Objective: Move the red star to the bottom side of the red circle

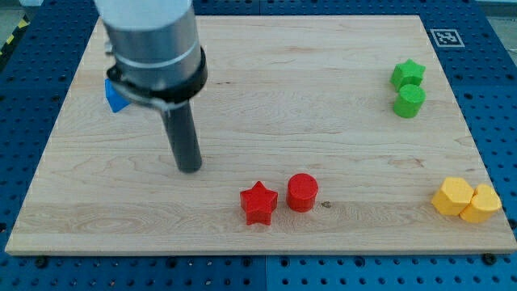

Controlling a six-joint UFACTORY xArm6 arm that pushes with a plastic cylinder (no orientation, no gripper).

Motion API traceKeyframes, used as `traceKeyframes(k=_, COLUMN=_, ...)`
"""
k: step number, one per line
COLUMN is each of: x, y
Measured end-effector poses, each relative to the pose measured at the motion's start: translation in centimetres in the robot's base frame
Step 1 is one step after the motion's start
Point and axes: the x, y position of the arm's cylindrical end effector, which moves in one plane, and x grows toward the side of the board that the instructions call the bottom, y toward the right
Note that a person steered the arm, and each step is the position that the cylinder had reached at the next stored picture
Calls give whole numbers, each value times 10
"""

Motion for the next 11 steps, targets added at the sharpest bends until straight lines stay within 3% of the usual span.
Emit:
traceKeyframes(k=2, x=47, y=1)
traceKeyframes(k=3, x=47, y=3)
traceKeyframes(k=5, x=48, y=69)
traceKeyframes(k=8, x=58, y=92)
traceKeyframes(k=11, x=53, y=173)
